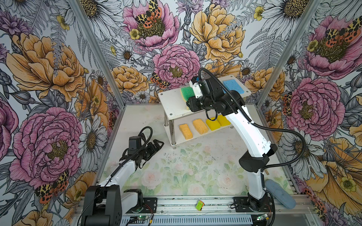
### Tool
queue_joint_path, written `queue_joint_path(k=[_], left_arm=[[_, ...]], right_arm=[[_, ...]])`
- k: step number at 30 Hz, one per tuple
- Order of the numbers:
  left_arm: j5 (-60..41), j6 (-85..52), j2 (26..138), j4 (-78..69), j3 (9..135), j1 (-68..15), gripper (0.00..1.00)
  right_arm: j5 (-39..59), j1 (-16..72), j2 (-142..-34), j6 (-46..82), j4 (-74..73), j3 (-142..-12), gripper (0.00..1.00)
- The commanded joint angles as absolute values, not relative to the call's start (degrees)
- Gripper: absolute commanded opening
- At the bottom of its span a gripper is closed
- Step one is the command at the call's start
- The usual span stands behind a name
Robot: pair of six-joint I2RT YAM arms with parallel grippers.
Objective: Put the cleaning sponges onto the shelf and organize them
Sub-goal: 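Lower the green sponge beside the first green sponge and open the right gripper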
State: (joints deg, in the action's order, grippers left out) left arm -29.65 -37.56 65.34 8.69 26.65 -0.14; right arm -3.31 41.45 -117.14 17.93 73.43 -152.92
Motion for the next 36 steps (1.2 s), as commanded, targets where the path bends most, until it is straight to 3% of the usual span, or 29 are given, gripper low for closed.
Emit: queue_joint_path(k=[1, 14, 26, 36], left_arm=[[-29.9, -38.2, 64.4, 7.4, 26.3, -0.6, 0.99], [-29.7, -38.3, 65.7, 7.1, 27.0, -1.1, 0.99], [-29.6, -38.6, 66.7, 6.4, 27.0, -1.6, 0.99], [-29.3, -38.9, 67.0, 6.2, 27.3, -2.1, 0.99]], right_arm=[[-4.1, 41.8, -118.8, 17.1, 72.0, -154.3, 0.44], [-5.4, 41.8, -119.7, 17.1, 71.0, -154.3, 0.66], [-6.3, 41.8, -119.5, 17.3, 70.2, -154.3, 0.68], [-7.2, 41.7, -119.6, 17.1, 69.9, -154.3, 0.77]])
